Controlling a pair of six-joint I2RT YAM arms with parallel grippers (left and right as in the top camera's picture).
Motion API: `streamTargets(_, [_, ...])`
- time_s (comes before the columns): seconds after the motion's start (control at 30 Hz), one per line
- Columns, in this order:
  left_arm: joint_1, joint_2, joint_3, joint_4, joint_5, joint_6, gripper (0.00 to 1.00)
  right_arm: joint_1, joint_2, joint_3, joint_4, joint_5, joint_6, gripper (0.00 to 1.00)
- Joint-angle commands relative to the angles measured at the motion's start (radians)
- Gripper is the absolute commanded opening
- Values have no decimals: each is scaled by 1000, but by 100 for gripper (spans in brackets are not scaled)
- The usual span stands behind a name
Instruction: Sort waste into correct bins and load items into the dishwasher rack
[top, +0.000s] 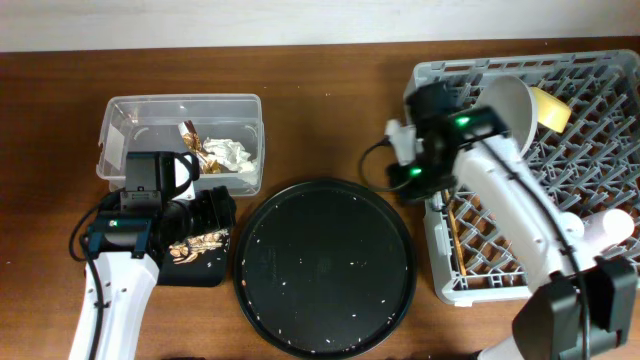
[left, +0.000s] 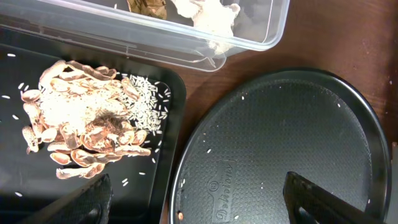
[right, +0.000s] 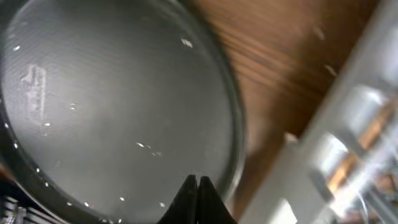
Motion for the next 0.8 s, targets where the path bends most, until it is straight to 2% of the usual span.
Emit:
streamTargets(0.0, [3, -5, 6, 2, 3, -6, 87, 87, 65, -35, 60, -5, -15, 4])
streamTargets(0.13, [3, -5, 6, 2, 3, -6, 87, 135, 159, -43, 146, -5, -12, 4])
streamTargets(0.37, [3, -5, 6, 2, 3, -6, 87, 137, 345, -43, 284, 17, -12, 4])
streamTargets(0.43, [3, -5, 6, 2, 3, -6, 87, 134, 370, -43, 315, 58, -11, 4])
streamTargets(0.6, [3, -5, 6, 2, 3, -6, 87, 121, 383, -43, 439, 304, 49, 5])
streamTargets(0.77, [3, -5, 6, 2, 3, -6, 87, 58, 383, -43, 539, 375, 49, 4])
